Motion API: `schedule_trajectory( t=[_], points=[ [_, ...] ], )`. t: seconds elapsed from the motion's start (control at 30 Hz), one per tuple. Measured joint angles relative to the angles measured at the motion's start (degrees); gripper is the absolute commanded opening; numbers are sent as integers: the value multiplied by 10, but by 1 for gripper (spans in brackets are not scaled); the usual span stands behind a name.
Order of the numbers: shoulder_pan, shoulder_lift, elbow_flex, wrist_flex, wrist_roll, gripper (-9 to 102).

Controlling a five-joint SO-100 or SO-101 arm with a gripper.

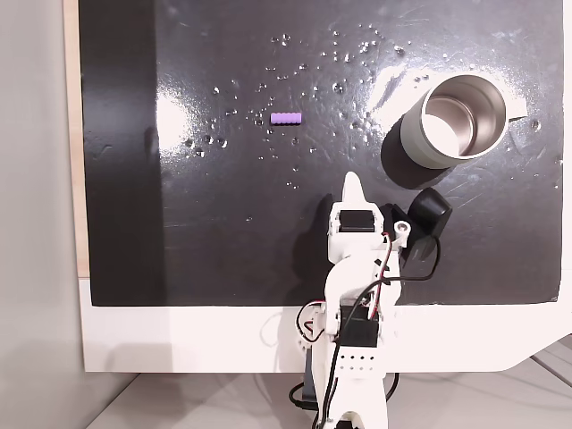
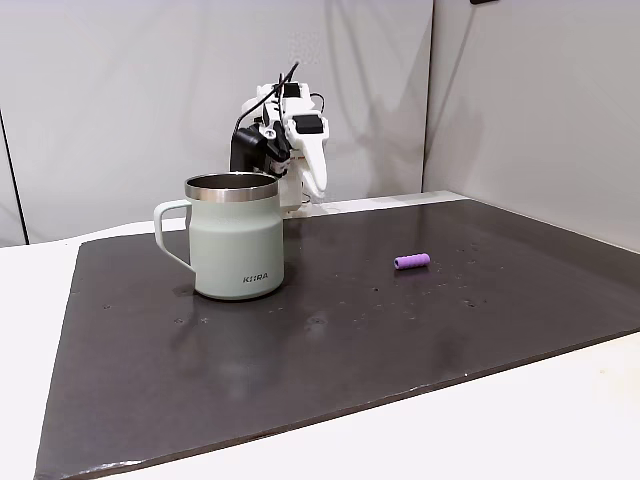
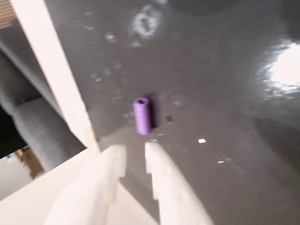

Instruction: Grasp a pengrip and put it in the cup.

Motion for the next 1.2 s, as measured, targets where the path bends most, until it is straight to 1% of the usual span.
schedule_trajectory(
  t=[0.13, 0.27, 0.37, 0.53, 0.83, 1.1, 1.2],
  points=[
    [-4, -1, -71, 0, 0, 0],
    [-35, -40, -148, 0, 0, 0],
    [-51, -105, -215, 0, 12, 0],
    [-66, -261, -356, 12, 56, 0],
    [-101, -525, -617, 94, 158, 0],
    [-154, -698, -827, 191, 246, 0],
    [-159, -766, -901, 238, 273, 0]
  ],
)
